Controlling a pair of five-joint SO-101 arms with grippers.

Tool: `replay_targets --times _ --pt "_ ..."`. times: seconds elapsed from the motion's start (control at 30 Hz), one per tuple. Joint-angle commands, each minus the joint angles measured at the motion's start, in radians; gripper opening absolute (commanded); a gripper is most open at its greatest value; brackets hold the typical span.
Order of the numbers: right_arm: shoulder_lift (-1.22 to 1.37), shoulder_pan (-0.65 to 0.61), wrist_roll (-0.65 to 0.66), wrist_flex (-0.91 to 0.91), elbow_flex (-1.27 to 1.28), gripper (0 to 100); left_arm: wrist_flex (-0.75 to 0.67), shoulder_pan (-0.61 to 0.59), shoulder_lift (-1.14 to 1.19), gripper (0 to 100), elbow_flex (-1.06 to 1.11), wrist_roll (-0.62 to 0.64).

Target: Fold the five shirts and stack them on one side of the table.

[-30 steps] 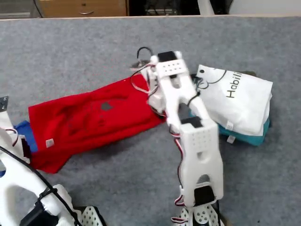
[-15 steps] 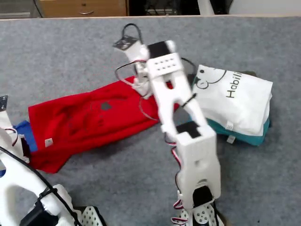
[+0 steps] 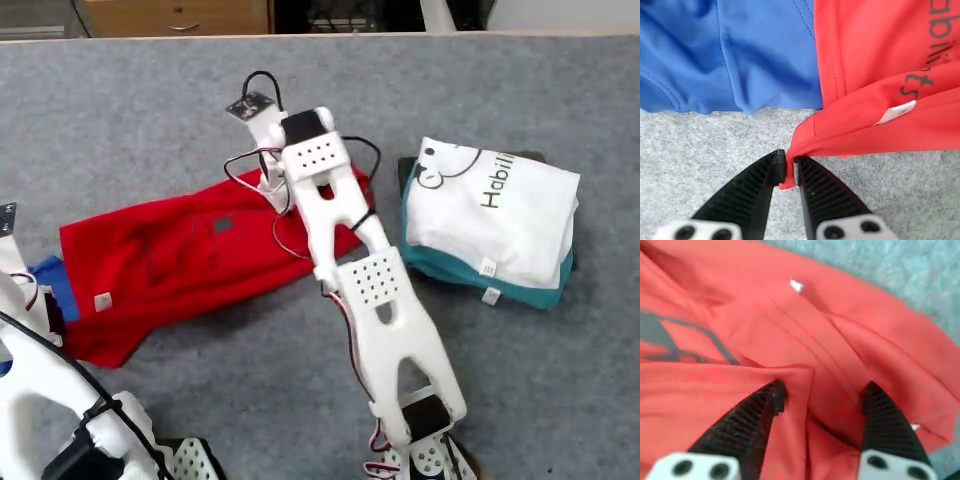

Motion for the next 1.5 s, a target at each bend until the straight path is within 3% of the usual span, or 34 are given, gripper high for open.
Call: replay_targets --times 0.0,0.43,1.07,1.13,1.3,1.47 --pt "-0.018 -0.035 -0.026 0.014 -0.071 26.5 -0.005 -0.007 -0.015 3 -0.002 -0.003" --pt "-0.315 -0.069 -0.046 0.011 0.358 26.5 -0.006 -0.007 -0.015 3 -0.001 -0.003" --pt "-0.222 -0.115 -0.049 -0.092 0.361 26.4 -0.006 -0.012 -0.025 3 0.061 -0.003" --pt "-0.222 -0.115 -0.049 -0.092 0.361 24.2 -0.006 -0.012 -0.025 3 0.061 -0.003" --pt "-0.222 -0.115 -0.043 -0.094 0.361 8.1 -0.006 -0.013 -0.025 3 0.059 -0.003" --pt "-0.222 -0.080 -0.041 -0.107 0.361 9.7 -0.006 -0.013 -0.025 3 0.053 -0.003"
